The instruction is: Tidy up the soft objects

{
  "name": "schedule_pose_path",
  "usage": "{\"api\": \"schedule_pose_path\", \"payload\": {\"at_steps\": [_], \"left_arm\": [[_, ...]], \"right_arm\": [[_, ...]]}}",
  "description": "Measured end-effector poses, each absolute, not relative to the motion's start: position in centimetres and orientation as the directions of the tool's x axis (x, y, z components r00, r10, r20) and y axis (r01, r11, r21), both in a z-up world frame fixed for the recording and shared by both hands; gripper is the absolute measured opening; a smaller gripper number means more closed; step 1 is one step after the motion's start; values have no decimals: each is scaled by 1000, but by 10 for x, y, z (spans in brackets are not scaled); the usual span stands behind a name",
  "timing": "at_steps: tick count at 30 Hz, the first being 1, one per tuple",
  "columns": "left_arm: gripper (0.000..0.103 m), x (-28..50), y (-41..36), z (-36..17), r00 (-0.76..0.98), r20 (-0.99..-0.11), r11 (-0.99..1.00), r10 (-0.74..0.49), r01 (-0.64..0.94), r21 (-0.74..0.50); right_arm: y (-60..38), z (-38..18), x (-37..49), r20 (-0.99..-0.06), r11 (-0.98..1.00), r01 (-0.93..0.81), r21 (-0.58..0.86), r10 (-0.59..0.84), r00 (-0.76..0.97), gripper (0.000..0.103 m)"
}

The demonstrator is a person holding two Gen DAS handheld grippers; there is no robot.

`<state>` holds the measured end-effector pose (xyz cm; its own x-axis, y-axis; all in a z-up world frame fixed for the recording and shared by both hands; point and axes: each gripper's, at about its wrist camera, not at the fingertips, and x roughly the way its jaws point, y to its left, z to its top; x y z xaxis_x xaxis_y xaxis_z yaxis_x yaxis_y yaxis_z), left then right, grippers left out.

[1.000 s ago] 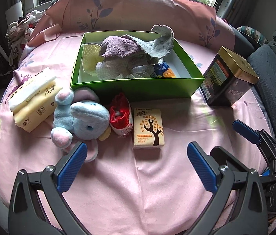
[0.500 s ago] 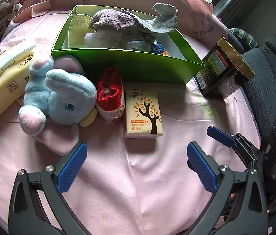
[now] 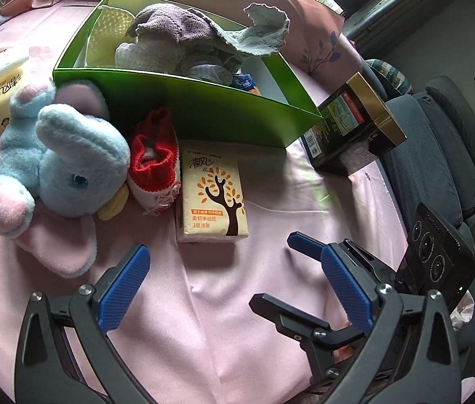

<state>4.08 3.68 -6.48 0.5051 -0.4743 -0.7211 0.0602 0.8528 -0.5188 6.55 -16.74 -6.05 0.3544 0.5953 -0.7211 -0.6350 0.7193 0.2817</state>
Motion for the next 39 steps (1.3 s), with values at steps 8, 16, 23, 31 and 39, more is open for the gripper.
{"api": "schedule_pose_path", "payload": {"at_steps": [8, 16, 23, 31, 39], "left_arm": [[100, 55, 23, -69, 500, -743, 881, -444, 89, -466], [85, 70, 21, -77, 485, -750, 879, -449, 88, -470], [84, 74, 25, -80, 480, -757, 880, -444, 75, -469], [76, 76, 25, -83, 470, -767, 884, -436, 64, -463], [58, 80, 19, -87, 448, -778, 885, -440, 68, -461]], "right_arm": [[-162, -66, 72, -703, 697, -647, 310, 626, 337, 84], [-156, -68, 81, -689, 684, -650, 331, 646, 329, 84], [-154, -67, 87, -683, 676, -650, 348, 658, 318, 84], [-149, -66, 91, -692, 688, -642, 338, 644, 326, 84], [-144, -67, 92, -696, 678, -652, 338, 647, 312, 67]]}}
